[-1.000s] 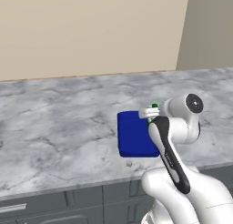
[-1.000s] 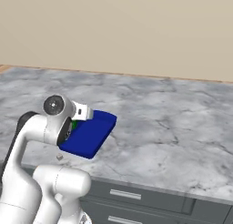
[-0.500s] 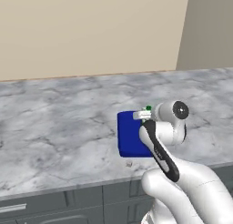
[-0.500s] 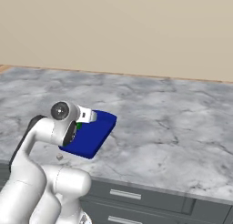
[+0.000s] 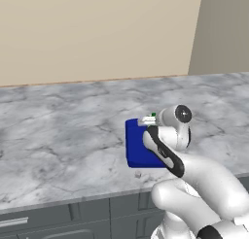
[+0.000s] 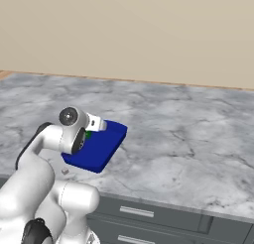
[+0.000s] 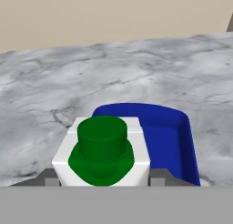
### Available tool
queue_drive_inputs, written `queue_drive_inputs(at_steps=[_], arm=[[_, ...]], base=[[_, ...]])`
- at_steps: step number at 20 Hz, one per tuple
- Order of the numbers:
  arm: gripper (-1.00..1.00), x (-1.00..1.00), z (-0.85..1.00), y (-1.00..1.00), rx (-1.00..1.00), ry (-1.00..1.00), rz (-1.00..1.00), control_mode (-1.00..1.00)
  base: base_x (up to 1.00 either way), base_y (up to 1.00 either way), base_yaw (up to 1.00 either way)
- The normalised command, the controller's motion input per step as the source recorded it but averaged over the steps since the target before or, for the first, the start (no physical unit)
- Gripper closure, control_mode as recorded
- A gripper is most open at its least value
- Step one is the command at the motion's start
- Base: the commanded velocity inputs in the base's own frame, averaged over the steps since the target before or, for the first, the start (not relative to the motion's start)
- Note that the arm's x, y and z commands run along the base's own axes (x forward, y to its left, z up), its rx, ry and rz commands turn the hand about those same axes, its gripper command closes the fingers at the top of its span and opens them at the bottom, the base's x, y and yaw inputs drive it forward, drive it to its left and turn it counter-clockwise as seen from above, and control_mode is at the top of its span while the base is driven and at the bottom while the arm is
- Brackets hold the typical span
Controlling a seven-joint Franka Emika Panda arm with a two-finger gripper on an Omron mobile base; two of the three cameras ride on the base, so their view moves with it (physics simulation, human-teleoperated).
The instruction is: Take out the milk from the fridge and place it on the tray on the counter. Then take the sugar cube near the tray and place it in the tray.
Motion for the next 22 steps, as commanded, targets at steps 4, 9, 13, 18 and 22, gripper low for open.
queue_drive_inputs(at_steps=[4, 9, 13, 18, 22], arm=[[1.00, 0.20, -0.10, 0.00, 0.00, 0.00, 0.00, -1.00], [1.00, 0.15, -0.26, 0.00, 0.00, 0.00, 0.00, -1.00], [1.00, 0.16, -0.25, 0.00, 0.00, 0.00, 0.00, -1.00], [1.00, 0.13, -0.23, 0.00, 0.00, 0.00, 0.00, -1.00], [1.00, 0.13, -0.26, 0.00, 0.00, 0.00, 0.00, -1.00]], base=[[0.00, 0.00, 0.00], [0.00, 0.00, 0.00], [0.00, 0.00, 0.00], [0.00, 0.00, 0.00], [0.00, 0.00, 0.00]])
